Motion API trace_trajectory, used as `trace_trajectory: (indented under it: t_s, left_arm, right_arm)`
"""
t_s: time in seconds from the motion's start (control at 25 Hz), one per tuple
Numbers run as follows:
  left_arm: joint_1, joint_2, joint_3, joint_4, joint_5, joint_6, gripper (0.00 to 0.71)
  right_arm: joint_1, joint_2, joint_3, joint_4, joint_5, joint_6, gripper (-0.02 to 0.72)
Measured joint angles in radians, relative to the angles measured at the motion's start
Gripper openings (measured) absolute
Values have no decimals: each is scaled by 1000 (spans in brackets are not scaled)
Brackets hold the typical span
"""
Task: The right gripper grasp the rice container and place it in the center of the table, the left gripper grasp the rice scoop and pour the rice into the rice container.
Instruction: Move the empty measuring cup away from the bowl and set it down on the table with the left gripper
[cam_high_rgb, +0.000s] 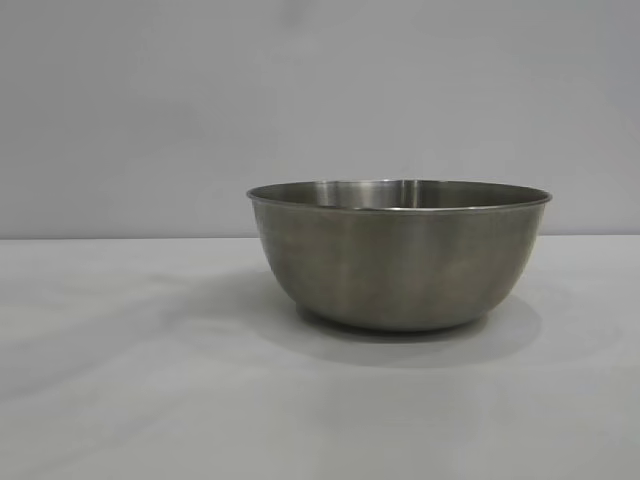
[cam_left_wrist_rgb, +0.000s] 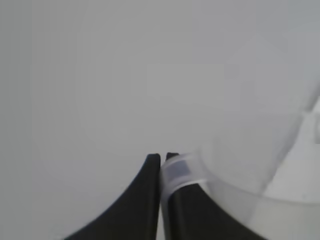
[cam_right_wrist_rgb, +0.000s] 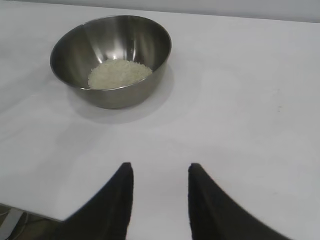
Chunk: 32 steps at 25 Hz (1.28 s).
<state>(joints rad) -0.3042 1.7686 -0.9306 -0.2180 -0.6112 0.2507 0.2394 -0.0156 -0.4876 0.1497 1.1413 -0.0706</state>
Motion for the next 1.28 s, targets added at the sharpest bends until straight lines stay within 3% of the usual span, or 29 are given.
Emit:
trace_trajectory:
  t_s: [0.12, 0.28, 0.44, 0.72, 1.28]
  left_arm:
    - [100, 0, 124, 224, -159, -252, 0]
    - [189, 4, 232, 338, -272, -314, 0]
    - [198, 72, 261, 407, -395, -297, 0]
    - [198, 196, 261, 431, -496, -301, 0]
    - [198, 395, 261, 446, -522, -301, 0]
  right_arm:
    - [0, 0, 0, 0, 0, 0, 256]
    - [0, 0, 0, 0, 0, 0, 256]
    - [0, 0, 0, 0, 0, 0, 256]
    - [0, 0, 0, 0, 0, 0, 256]
    - [0, 0, 0, 0, 0, 0, 256]
